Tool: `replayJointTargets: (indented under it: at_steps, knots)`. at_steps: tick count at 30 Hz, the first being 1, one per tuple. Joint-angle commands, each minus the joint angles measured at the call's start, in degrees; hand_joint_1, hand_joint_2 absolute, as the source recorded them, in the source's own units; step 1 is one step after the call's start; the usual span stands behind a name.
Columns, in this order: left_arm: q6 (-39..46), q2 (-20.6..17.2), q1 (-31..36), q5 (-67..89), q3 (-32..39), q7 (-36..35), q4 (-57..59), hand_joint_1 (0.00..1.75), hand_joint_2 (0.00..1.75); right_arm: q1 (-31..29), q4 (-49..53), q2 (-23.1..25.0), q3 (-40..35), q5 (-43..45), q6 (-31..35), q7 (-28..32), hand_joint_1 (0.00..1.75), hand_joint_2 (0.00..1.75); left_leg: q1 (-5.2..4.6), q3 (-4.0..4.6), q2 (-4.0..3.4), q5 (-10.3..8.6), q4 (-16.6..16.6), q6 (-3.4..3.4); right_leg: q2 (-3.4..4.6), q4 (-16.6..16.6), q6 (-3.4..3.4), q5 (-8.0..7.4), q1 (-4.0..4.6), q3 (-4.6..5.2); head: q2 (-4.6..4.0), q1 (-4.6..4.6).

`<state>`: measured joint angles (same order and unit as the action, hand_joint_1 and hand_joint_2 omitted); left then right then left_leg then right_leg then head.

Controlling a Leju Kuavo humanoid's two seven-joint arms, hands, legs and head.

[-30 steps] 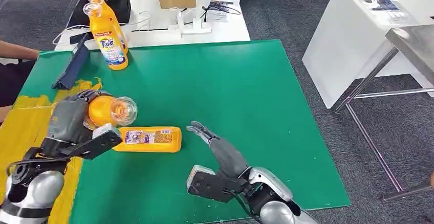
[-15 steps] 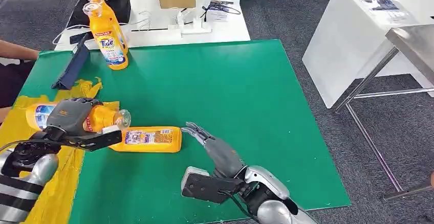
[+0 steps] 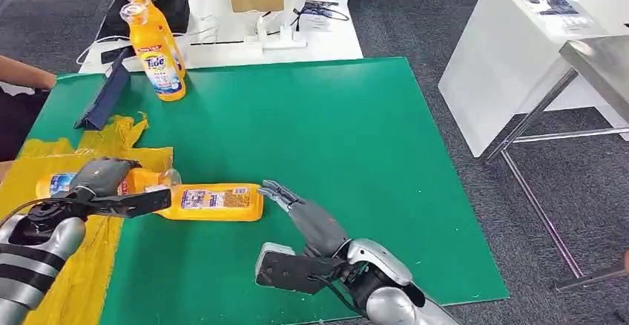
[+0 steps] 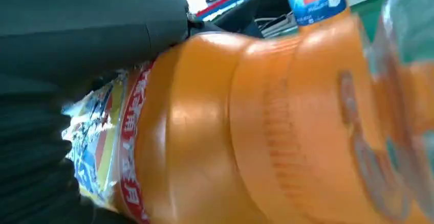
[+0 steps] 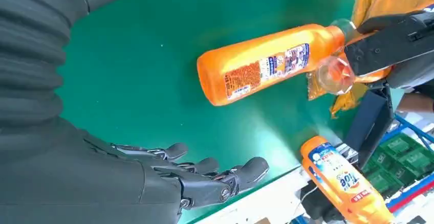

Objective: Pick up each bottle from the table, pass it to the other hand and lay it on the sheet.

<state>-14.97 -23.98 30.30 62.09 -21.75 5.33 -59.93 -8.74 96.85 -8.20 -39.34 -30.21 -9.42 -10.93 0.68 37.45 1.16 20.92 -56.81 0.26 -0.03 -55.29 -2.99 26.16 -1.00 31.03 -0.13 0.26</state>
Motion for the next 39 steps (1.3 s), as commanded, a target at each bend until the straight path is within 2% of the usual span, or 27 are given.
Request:
replayJointTargets:
  at_steps: [1, 4, 5, 21, 24, 27, 34, 36, 39]
  knots:
    - [-4.3, -0.1, 3.5, -4.3, -1.8, 1.9, 7.6, 0.0, 1.75, -2.5, -4.9, -0.3, -2.1, 0.4, -0.5, 0.1, 0.0, 1.75, 0.01, -0.19, -0.09, 0.05, 0.0, 0.0, 0.01, 0.0, 0.13, 0.05, 0.04, -0.19, 0.0, 0.0]
    - [-4.3, -0.2, 3.5, -5.6, -1.5, 3.1, 7.4, 0.0, 1.75, -2.7, -5.0, -0.4, -2.3, 0.4, -0.6, 0.1, 0.0, 1.75, -0.01, -0.19, -0.12, 0.05, 0.0, 0.01, 0.04, 0.0, 0.11, 0.04, 0.02, -0.19, 0.0, 0.0]
    - [-4.4, -0.5, 3.3, -6.5, -1.4, 3.6, 7.1, 0.0, 0.0, -2.7, -4.9, -0.6, -2.4, 0.5, -0.6, 0.2, 0.0, 1.75, 0.0, -0.15, -0.08, 0.03, 0.0, 0.01, 0.03, 0.0, 0.08, 0.01, 0.02, -0.17, 0.0, 0.0]
    - [-5.2, -1.4, 2.0, -13.4, -0.2, 7.0, 5.1, 0.0, 0.0, -3.1, -4.7, -1.8, -2.8, 0.7, -0.8, 0.3, 0.0, 1.75, 0.01, -0.13, -0.1, 0.03, 0.0, 0.03, 0.04, 0.0, 0.09, 0.03, 0.04, -0.16, 0.0, 0.0]
    - [-2.6, 0.1, -0.2, -17.8, 3.7, 7.5, 2.5, 0.0, 0.0, -2.4, -4.2, -2.6, -2.8, 0.9, -0.8, 0.6, 0.0, 1.75, 0.0, -0.21, -0.15, 0.09, 0.0, 0.04, 0.06, 0.0, 0.12, 0.07, 0.04, -0.24, 0.0, 0.0]
    - [-2.5, 0.2, -0.4, -17.8, 3.7, 7.5, 2.3, 0.0, 0.0, -2.3, -4.1, -2.7, -2.8, 0.9, -0.8, 0.7, 0.0, 1.75, 0.0, -0.19, -0.1, 0.08, 0.0, 0.05, 0.01, 0.0, 0.11, 0.07, 0.03, -0.24, 0.0, 0.0]
    - [1.8, 4.8, -5.9, -25.0, 13.0, 6.4, -5.6, 0.0, 0.0, -1.3, -3.6, -3.3, -2.6, 0.4, -0.7, 0.9, 0.0, 1.75, -0.01, -0.25, -0.05, 0.09, 0.0, 0.05, -0.06, 0.0, 0.13, 0.1, 0.03, -0.3, 0.0, 0.0]
    - [1.8, 4.8, -5.9, -25.0, 13.0, 6.4, -5.6, 0.0, 0.0, -1.3, -3.6, -3.3, -2.6, 0.4, -0.7, 0.9, 0.0, 1.75, -0.02, -0.1, -0.01, 0.0, 0.0, 0.04, -0.05, 0.0, 0.06, 0.03, -0.01, -0.11, 0.0, 0.0]
    - [2.2, 7.9, -8.5, -31.2, 18.5, 6.2, -9.2, 0.0, 0.0, -1.2, -3.5, -3.4, -2.5, 0.0, -0.6, 1.0, 0.0, 1.75, 0.01, -0.24, -0.06, 0.11, 0.0, 0.05, -0.04, 0.0, 0.13, 0.11, 0.04, -0.29, 0.0, 0.0]
